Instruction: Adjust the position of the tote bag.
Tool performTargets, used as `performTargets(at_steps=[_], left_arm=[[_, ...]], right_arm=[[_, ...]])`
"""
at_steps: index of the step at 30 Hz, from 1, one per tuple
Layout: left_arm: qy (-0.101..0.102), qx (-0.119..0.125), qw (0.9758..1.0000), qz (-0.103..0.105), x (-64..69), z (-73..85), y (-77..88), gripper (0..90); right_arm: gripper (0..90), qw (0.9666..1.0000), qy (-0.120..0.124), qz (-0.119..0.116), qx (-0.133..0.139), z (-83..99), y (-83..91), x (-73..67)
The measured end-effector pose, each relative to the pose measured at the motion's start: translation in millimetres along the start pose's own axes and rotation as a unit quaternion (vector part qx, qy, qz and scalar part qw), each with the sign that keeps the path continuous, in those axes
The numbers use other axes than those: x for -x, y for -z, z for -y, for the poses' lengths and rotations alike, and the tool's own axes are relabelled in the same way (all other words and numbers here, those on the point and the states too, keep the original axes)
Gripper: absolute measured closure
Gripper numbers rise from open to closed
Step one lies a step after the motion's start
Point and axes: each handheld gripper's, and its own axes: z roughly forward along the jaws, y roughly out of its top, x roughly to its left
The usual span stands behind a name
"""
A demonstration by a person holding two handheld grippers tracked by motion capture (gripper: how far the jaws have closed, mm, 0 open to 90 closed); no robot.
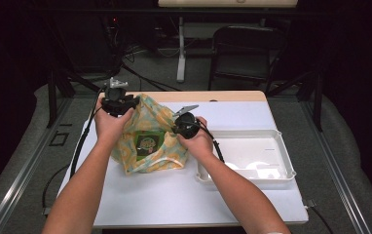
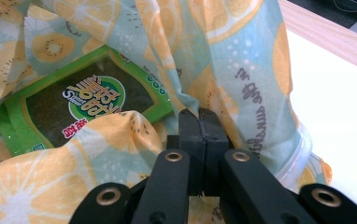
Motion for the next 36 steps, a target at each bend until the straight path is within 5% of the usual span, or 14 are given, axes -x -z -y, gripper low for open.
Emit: performTargets(at_steps=[13,17,21,36], left_arm=[[-0.006,0.013,0.9998,0.014,-4.9,12.0,28.0,60.8],[0.007,0.018,0.9995,0.026,-6.9,20.3,35.3,58.8],[0.003,0.010,0.9997,0.021,-9.2,26.7,38.1,58.6],[0.007,0.006,0.9984,0.056,-5.1,60.1,47.7,58.5]], right_arm=[[90.0,1.0000,-0.001,0.004,-0.007,1.4,-4.9,-0.7],[90.0,1.0000,-0.002,0.003,-0.004,1.7,-5.2,0.0],[90.0,1.0000,-0.003,0.003,-0.007,1.7,-5.1,0.2],[90.0,1.0000,-0.003,0.005,-0.003,2.9,-4.4,1.6]])
